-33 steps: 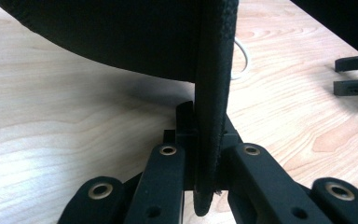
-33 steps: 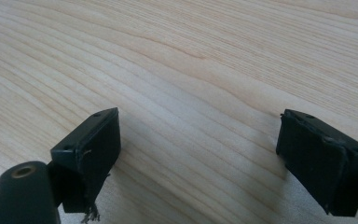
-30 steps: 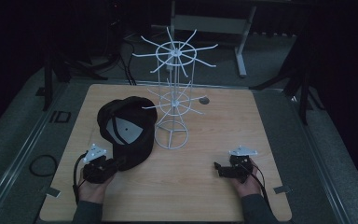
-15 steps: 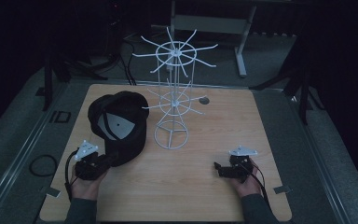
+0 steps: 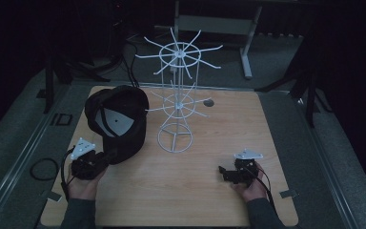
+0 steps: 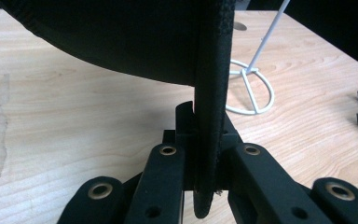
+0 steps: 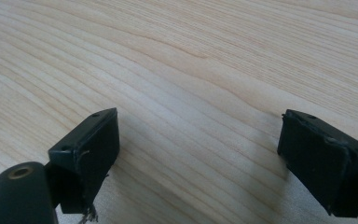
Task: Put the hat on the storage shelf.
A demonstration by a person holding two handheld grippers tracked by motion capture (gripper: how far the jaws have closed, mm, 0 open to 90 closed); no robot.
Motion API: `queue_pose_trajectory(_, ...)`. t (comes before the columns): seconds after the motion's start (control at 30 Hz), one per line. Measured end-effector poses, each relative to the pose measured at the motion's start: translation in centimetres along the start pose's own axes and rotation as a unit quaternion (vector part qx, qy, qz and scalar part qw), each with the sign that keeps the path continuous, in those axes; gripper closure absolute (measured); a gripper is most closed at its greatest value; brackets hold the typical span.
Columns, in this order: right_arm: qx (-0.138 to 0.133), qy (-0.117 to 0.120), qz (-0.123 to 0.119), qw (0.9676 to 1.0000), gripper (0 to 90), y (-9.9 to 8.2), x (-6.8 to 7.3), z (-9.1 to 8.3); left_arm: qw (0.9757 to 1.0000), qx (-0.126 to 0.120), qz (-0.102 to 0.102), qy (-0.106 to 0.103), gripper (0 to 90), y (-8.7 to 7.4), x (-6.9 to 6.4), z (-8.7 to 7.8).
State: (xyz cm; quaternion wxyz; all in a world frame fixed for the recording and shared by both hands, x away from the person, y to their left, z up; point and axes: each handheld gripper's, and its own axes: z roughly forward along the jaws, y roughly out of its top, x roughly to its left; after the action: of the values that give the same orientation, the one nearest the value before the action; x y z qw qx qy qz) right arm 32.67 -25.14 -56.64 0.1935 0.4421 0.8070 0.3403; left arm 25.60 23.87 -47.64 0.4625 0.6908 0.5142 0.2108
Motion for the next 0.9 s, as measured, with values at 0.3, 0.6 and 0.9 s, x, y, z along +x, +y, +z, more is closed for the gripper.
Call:
queue_pose_trajectory(0.3, 0.0, 0.0, 0.0, 1.0, 12.6, 0.0, 0.0, 0.0, 0.9998, -0.013, 0.005, 0.012, 86.3, 0.9, 0.2, -0.6)
queue_pose_trajectory(0.6, 0.0, 0.0, 0.0, 1.0, 12.6, 0.0, 0.0, 0.0, 0.9994, -0.027, 0.007, 0.02, 86.3, 1.8, 0.2, -1.1)
queue_pose_trajectory(0.9, -0.001, 0.0, -0.001, 1.0, 12.5, 0.0, 0.0, 0.0, 0.9988, -0.038, 0.015, 0.026, 86.3, 2.6, 0.1, -1.5)
